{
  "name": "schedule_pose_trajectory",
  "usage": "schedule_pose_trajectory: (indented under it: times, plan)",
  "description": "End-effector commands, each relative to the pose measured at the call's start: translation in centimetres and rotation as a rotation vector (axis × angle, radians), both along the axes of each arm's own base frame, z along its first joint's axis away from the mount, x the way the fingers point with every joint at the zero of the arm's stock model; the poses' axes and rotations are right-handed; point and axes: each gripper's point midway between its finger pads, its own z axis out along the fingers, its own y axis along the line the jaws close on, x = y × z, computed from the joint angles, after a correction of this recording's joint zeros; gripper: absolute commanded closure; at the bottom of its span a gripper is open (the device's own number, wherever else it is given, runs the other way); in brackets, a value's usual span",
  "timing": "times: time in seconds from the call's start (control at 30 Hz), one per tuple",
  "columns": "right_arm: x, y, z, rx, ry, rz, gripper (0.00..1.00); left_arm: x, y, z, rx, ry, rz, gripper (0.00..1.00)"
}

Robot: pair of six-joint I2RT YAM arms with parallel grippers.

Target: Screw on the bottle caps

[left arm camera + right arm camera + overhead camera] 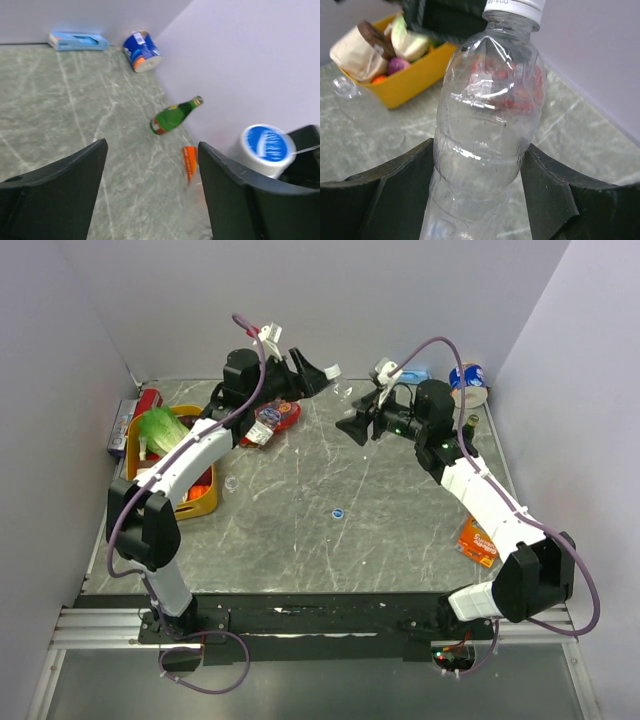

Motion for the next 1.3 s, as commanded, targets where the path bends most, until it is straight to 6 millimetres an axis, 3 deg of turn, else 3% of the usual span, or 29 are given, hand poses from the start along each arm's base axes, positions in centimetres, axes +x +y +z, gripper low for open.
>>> schedule_pose_trajectory:
  times: [0.0, 0.07, 0.2, 0.47, 0.6, 0.97, 1.27]
  plan:
    - [-0.2, -0.5, 0.3, 0.024, 0.011, -0.041, 0.60, -2.9, -1.8, 6.1, -0.123, -0.133, -0.163, 0.25]
    - [0.6, -1.4, 0.4, 0.055, 0.044, -0.105, 0.61, -2.6, -1.4, 6.1, -0.093, -0.150, -0.123, 0.25]
    - [1.6, -2.6, 0.9, 0.070, 0.057, -0.152, 0.63, -2.5, 0.7, 4.0, -0.075, -0.062, -0.050, 0.21]
    - [2.4, -2.8, 1.0, 0.107, 0.134, -0.184, 0.66, -3.8, 1.1, 5.4, -0.120, -0.069, -0.056, 0.22]
    - [1.9, -1.9, 0.7, 0.081, 0.137, -0.131, 0.67, -4.1, 0.2, 6.8, -0.135, -0.126, -0.101, 0.17]
    - [1.1, -0.6, 0.0, 0.044, 0.145, -0.063, 0.67, -3.1, -2.4, 6.7, -0.153, -0.152, -0.167, 0.20]
    - [1.1, 0.2, 0.4, 0.052, 0.133, -0.035, 0.67, -2.7, -3.6, 5.7, -0.142, -0.144, -0.214, 0.37]
